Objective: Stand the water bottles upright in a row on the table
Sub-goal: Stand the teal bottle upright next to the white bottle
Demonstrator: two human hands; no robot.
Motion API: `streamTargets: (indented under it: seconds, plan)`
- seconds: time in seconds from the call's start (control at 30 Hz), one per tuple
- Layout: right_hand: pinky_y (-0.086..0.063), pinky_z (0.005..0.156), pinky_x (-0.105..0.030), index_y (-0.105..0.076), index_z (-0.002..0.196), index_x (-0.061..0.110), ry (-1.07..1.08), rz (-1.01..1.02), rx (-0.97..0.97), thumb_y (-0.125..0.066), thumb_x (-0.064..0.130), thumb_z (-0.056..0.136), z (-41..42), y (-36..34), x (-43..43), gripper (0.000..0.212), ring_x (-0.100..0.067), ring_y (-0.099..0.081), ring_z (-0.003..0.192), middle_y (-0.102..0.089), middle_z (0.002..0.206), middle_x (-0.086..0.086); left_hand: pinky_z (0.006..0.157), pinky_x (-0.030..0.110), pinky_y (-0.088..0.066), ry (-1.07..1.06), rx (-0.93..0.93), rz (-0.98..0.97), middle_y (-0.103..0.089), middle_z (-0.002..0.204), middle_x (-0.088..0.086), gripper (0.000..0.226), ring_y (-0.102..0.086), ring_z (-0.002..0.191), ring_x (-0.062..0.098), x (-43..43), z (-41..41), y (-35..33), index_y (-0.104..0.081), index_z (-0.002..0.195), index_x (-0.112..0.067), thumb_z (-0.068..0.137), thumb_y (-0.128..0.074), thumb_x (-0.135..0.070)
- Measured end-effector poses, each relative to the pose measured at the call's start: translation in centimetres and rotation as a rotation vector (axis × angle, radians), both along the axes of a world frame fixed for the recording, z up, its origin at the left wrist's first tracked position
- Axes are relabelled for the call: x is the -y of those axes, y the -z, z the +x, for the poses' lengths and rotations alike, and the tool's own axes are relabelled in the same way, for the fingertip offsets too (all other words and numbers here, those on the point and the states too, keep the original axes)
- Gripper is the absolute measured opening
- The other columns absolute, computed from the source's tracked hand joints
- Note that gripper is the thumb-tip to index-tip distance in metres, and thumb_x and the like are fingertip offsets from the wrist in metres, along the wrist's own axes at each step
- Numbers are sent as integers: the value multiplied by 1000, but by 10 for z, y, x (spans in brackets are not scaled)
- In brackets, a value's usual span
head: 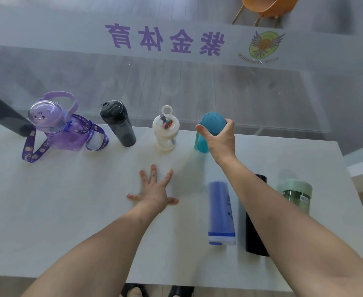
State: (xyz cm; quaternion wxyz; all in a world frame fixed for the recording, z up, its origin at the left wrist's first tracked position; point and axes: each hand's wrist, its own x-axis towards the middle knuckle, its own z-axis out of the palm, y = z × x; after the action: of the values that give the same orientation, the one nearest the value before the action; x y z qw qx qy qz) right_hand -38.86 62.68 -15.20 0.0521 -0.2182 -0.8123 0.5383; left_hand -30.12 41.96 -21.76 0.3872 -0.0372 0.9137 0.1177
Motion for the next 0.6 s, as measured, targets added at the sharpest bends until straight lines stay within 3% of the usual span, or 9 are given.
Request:
streamTargets:
  seconds: [0.1, 0.23, 0.33, 0.43, 0.5, 0.6]
  plan:
    - [-54, 103, -45, -37, 141, 20, 4, -10, 2, -85, 65, 70, 2, 0, 1, 97, -23, -59, 118, -54, 129, 0, 101, 91, -15, 0, -1, 7, 43, 161, -10, 115, 39, 149, 32, 1, 0, 2, 15, 151, -66, 82, -77, -61]
    - [-41, 117, -44, -19, 158, 21, -18, 34, 57, -83, 67, 71, 24, -5, -4, 118, -23, -45, 141, -44, 154, -4, 100, 91, -15, 1, -2, 11, 42, 161, -11, 114, 39, 149, 32, 2, 0, 3, 14, 151, -67, 82, -77, -61]
    - [-47, 110, -40, -37, 150, 26, -68, 93, 26, -78, 55, 85, 66, -8, -16, 82, -15, -53, 129, -55, 141, 3, 99, 92, -15, 13, -10, 8, 43, 161, -10, 114, 38, 149, 33, 3, 0, 6, 16, 150, -67, 82, -76, -62]
    - [-50, 105, -36, -59, 130, 26, -268, 309, 48, -73, 38, 94, 121, -4, -30, 41, -10, -58, 118, -62, 126, 9, 99, 92, -14, 15, -18, 6, 43, 161, -10, 114, 38, 149, 33, 4, 0, 7, 16, 150, -67, 82, -75, -62]
    - [-45, 107, -30, -63, 127, 22, -392, 491, 111, -72, 33, 94, 155, 3, -33, 36, -16, -58, 120, -62, 125, 6, 99, 92, -14, 13, -24, 7, 42, 162, -10, 114, 38, 149, 34, 4, 1, 7, 15, 150, -66, 83, -76, -62]
    - [-36, 114, -31, -57, 138, 19, -520, 664, 289, -71, 37, 94, 192, 10, -29, 50, -24, -46, 135, -52, 144, -3, 100, 91, -15, 30, -43, 9, 37, 164, -10, 108, 35, 151, 33, 7, 5, 5, 10, 152, -65, 85, -74, -61]
